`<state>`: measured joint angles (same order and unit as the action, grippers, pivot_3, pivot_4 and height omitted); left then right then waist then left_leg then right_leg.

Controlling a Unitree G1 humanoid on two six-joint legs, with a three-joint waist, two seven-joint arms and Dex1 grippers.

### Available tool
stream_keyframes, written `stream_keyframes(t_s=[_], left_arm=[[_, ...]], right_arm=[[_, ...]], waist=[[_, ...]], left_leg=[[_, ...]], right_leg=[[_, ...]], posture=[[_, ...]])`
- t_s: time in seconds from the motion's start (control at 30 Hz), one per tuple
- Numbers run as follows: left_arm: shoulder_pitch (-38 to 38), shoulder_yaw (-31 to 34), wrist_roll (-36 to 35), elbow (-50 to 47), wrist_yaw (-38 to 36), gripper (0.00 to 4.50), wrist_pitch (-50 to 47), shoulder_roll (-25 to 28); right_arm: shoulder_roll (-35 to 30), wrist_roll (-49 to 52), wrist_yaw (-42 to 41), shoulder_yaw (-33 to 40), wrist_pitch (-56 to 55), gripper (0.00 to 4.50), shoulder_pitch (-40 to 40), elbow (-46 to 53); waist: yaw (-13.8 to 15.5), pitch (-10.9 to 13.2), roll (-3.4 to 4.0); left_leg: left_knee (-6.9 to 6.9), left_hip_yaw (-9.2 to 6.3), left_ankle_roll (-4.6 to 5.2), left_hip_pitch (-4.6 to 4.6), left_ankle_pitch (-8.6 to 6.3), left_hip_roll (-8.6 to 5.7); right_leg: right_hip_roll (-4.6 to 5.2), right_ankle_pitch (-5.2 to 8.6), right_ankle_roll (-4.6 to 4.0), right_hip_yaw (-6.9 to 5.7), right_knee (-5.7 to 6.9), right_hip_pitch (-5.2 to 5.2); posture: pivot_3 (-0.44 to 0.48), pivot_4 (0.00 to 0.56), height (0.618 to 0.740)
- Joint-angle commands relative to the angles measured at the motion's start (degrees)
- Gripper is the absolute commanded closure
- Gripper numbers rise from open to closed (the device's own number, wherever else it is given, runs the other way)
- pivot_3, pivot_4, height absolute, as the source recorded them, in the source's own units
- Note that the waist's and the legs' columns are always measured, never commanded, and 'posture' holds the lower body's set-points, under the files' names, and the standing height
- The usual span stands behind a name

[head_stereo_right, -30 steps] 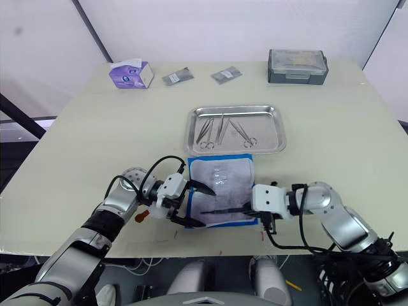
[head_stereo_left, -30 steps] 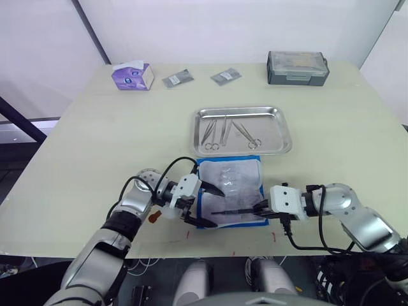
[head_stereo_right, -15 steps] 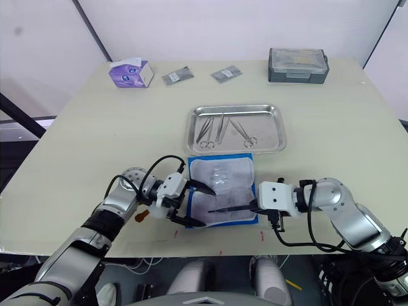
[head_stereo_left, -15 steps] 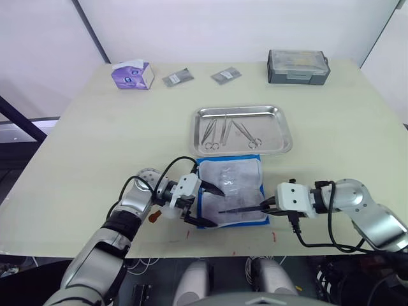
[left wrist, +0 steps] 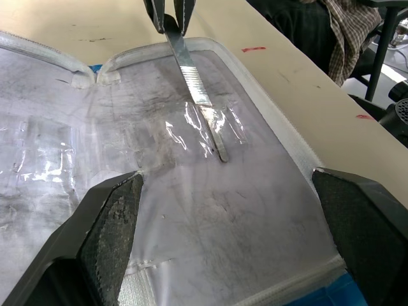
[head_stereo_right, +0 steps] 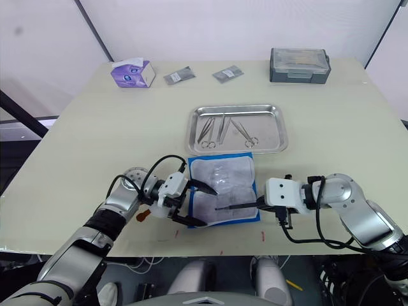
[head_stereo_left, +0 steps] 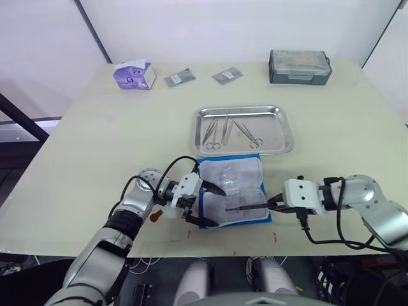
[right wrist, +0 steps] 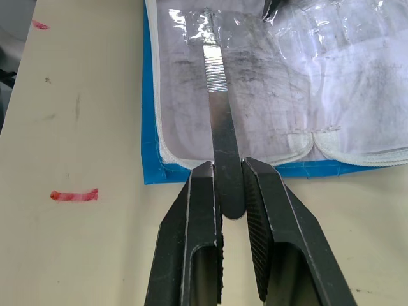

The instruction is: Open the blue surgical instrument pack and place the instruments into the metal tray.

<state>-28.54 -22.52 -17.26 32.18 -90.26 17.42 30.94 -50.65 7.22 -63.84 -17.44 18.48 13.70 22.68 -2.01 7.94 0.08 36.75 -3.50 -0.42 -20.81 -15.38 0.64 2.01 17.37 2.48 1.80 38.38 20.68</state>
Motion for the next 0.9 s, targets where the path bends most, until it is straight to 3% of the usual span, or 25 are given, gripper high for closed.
stream_keyframes(t_s=[0.03, 0.9], left_arm=[[3.7, -4.5, 3.6, 5.1, -2.2, 0.0, -1.6, -0.6], [3.2, -4.8, 3.6, 6.1, -2.2, 0.0, -0.7, -0.8]], right_arm=[[-1.5, 1.2, 0.0, 4.4, -0.9, 4.48, -0.4, 1.9], [-7.4, 10.6, -5.2, 19.8, -3.0, 4.48, -10.7, 0.0]], waist=[[0.0, 0.0, 0.01], [0.5, 0.0, 0.12]], left_leg=[[0.0, 0.0, 0.0, 0.0, 0.0, 0.0], [-0.07, 0.0, 0.0, -0.07, 0.0, 0.0]], right_leg=[[0.0, 0.0, 0.0, 0.0, 0.0, 0.0], [0.01, -0.01, 0.03, -0.03, -0.28, -0.05]], posture=[[0.0, 0.15, 0.734], [0.0, 0.15, 0.734]])
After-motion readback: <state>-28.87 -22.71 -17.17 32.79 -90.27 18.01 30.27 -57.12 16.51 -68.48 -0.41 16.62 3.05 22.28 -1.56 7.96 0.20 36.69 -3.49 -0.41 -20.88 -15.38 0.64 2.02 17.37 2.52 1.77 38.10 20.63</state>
